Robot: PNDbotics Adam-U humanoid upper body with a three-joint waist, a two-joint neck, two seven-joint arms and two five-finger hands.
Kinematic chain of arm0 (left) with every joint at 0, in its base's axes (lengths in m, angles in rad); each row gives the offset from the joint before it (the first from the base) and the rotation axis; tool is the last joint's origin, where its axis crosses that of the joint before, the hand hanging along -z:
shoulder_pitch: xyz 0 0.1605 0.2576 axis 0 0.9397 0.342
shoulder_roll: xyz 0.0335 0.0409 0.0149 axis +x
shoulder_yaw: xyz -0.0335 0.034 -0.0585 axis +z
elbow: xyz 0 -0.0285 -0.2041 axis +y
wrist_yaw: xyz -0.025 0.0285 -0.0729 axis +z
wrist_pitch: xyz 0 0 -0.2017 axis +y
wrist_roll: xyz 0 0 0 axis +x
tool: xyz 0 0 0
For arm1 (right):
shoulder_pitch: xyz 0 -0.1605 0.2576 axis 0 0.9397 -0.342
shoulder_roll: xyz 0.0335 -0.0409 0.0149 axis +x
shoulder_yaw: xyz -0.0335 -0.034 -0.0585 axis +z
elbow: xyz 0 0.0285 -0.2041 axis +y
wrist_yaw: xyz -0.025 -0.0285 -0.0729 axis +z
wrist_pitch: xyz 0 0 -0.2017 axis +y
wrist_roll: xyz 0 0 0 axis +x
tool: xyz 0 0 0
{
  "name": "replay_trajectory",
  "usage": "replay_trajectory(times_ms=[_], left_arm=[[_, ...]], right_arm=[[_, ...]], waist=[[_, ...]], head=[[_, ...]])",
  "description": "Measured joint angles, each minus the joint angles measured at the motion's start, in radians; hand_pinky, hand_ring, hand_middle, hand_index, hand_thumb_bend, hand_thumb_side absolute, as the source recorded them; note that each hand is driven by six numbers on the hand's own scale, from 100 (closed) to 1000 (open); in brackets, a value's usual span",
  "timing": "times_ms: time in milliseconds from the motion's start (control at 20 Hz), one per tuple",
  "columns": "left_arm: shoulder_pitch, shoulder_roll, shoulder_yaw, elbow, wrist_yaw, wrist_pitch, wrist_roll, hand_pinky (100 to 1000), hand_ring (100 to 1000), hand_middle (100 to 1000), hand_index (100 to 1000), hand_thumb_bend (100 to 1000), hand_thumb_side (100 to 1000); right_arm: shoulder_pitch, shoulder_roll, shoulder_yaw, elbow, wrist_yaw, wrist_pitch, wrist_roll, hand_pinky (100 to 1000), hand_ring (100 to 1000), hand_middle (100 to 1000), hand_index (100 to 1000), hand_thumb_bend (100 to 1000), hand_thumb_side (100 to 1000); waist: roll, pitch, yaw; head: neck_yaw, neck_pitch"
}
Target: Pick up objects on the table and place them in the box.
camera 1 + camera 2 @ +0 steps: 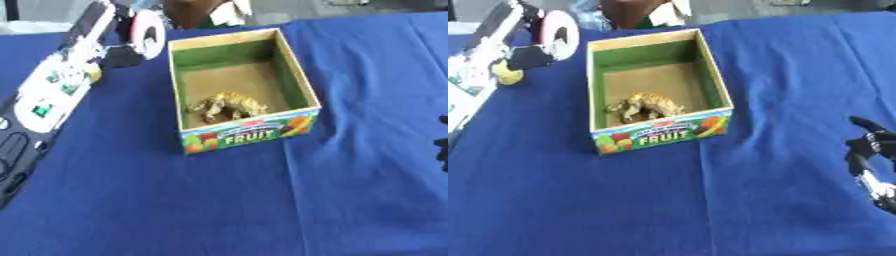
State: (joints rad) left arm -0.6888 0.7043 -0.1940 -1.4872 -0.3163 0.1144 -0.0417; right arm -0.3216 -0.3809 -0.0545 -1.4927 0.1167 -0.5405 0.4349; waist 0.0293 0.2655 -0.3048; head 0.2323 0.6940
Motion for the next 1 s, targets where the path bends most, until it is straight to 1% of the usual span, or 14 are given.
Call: replay_trajectory(times_ms=[250, 400, 550, 750, 800, 850, 900, 950, 1000], left_arm=[[-0.079, -0.023, -0.056, 0.063, -0.058, -0.046, -0.079, 589, 446, 235, 441, 109, 234], [-0.11, -0.049, -0.086, 0.111, -0.101, -0.078, -0.125, 596, 458, 252, 454, 149, 246], [-0.129, -0.076, -0.111, 0.157, -0.142, -0.109, -0.168, 602, 469, 269, 468, 175, 253], [-0.135, -0.109, -0.135, 0.2, -0.179, -0.15, -0.215, 618, 503, 328, 514, 226, 264], [-0.135, -0.116, -0.139, 0.207, -0.185, -0.159, -0.226, 625, 523, 363, 539, 307, 267], [-0.135, -0.121, -0.143, 0.213, -0.188, -0.167, -0.237, 627, 532, 381, 552, 365, 266], [-0.135, -0.127, -0.147, 0.217, -0.19, -0.175, -0.248, 636, 564, 436, 601, 489, 259], [-0.135, -0.133, -0.149, 0.221, -0.191, -0.183, -0.256, 648, 600, 487, 659, 637, 229], [-0.135, -0.136, -0.149, 0.223, -0.191, -0.19, -0.264, 676, 651, 546, 719, 748, 202]], right_arm=[[0.0, 0.0, 0.006, 0.0, 0.0, -0.001, 0.003, 785, 1000, 480, 458, 100, 526], [-0.005, 0.001, 0.011, 0.0, 0.0, -0.002, 0.008, 785, 1000, 480, 459, 100, 527], [-0.01, 0.007, 0.016, 0.0, -0.001, -0.002, 0.014, 785, 1000, 480, 459, 100, 530], [-0.014, 0.009, 0.022, 0.0, -0.002, -0.001, 0.021, 785, 1000, 479, 459, 100, 534], [-0.014, 0.01, 0.024, 0.0, -0.002, -0.001, 0.023, 786, 1000, 479, 459, 100, 536], [-0.014, 0.011, 0.024, 0.0, -0.002, -0.001, 0.025, 786, 1000, 479, 459, 100, 536], [-0.014, 0.014, 0.025, 0.0, -0.003, 0.0, 0.027, 786, 1000, 479, 459, 100, 538], [-0.014, 0.016, 0.025, 0.0, -0.003, 0.001, 0.028, 786, 1000, 479, 459, 100, 539], [-0.015, 0.017, 0.025, 0.0, -0.003, 0.001, 0.028, 786, 1000, 479, 459, 100, 541]], waist=[[0.001, -0.001, -0.017], [0.004, -0.001, -0.029], [0.005, 0.0, -0.04], [0.006, 0.002, -0.048], [0.007, 0.003, -0.049], [0.007, 0.004, -0.051], [0.007, 0.004, -0.051], [0.007, 0.004, -0.051], [0.007, 0.005, -0.052]], head=[[0.022, 0.001], [0.032, 0.001], [0.04, 0.001], [0.048, 0.001], [0.048, 0.001], [0.048, 0.001], [0.049, 0.001], [0.049, 0.001], [0.049, 0.001]])
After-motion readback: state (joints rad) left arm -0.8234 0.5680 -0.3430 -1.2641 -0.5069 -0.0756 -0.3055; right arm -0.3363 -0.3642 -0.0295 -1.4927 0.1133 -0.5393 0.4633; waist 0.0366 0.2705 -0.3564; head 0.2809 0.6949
